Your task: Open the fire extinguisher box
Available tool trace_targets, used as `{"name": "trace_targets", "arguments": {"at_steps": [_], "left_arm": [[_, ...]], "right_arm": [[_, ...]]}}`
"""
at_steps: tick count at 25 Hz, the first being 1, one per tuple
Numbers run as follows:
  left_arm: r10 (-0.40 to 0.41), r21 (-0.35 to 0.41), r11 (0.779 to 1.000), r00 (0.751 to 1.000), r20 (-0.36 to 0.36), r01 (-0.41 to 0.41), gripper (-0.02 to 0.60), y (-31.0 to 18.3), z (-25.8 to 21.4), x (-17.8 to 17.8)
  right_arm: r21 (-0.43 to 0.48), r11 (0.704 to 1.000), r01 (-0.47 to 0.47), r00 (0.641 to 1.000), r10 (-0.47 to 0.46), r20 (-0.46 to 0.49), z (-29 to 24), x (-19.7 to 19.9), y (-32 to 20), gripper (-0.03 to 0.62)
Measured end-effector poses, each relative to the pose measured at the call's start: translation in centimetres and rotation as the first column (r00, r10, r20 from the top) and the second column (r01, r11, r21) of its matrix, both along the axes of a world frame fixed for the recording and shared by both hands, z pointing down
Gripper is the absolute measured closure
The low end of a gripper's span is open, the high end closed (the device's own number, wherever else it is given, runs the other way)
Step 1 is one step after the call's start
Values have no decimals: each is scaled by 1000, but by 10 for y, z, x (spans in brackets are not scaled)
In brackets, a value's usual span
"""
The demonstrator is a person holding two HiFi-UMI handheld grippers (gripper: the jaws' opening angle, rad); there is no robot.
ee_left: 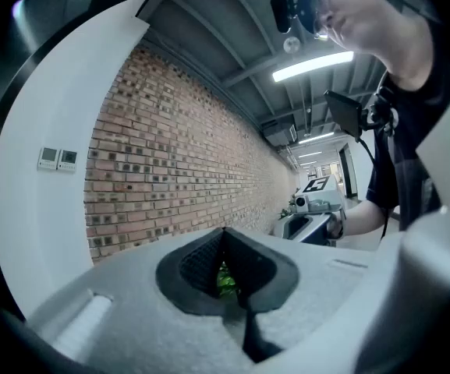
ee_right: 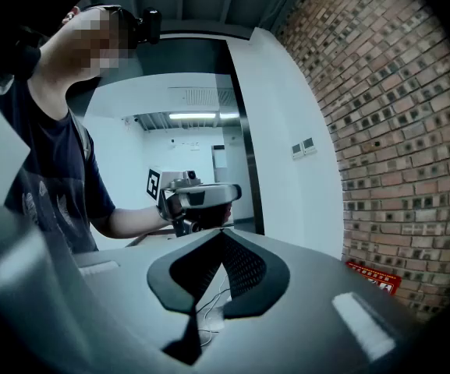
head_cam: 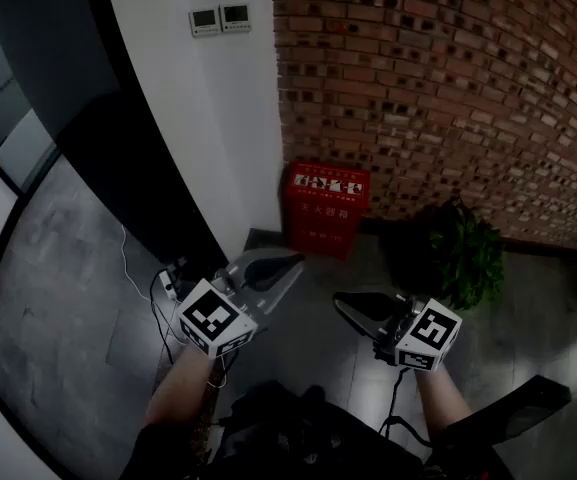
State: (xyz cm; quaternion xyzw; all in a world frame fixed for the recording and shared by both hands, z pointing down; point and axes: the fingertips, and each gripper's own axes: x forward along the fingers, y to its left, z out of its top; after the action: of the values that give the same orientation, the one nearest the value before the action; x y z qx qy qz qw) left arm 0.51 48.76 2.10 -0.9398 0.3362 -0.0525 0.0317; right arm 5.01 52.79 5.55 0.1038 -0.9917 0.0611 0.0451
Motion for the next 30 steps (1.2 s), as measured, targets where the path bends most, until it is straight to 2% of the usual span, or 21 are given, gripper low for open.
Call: {"name": "trace_targets", "arguments": {"at_steps": [4, 7, 9, 13, 19, 25, 30], "left_arm": [[-25, 16, 1000, 999, 39, 24, 583, -44, -1, 0], [-6, 44, 999, 998, 69, 3, 583, -79, 3, -8], [12, 46, 999, 998, 59, -15, 583, -106, 5, -21], [58, 23, 998, 997, 41, -59, 583, -162, 17, -50], [93, -37, 995, 993, 69, -90, 583, -239, 57, -85], [118, -90, 990, 990, 77, -111, 583, -300, 85, -79], [133, -147, 982, 989, 67, -122, 583, -343, 109, -60]], "right_arm": [[5, 1000, 1, 1000, -1, 6, -10, 3, -42, 594], [22, 999, -29, 1000, 29, -5, -12, -7, -79, 594], [36, 998, -57, 998, 57, -20, -13, -21, -106, 594], [71, 992, -109, 990, 114, -82, -8, -55, -159, 594], [72, 973, -219, 967, 227, -118, 13, -94, -242, 592], [31, 953, -302, 941, 303, -151, 37, -84, -303, 594], [9, 941, -338, 929, 335, -159, 62, -58, -351, 594]]}}
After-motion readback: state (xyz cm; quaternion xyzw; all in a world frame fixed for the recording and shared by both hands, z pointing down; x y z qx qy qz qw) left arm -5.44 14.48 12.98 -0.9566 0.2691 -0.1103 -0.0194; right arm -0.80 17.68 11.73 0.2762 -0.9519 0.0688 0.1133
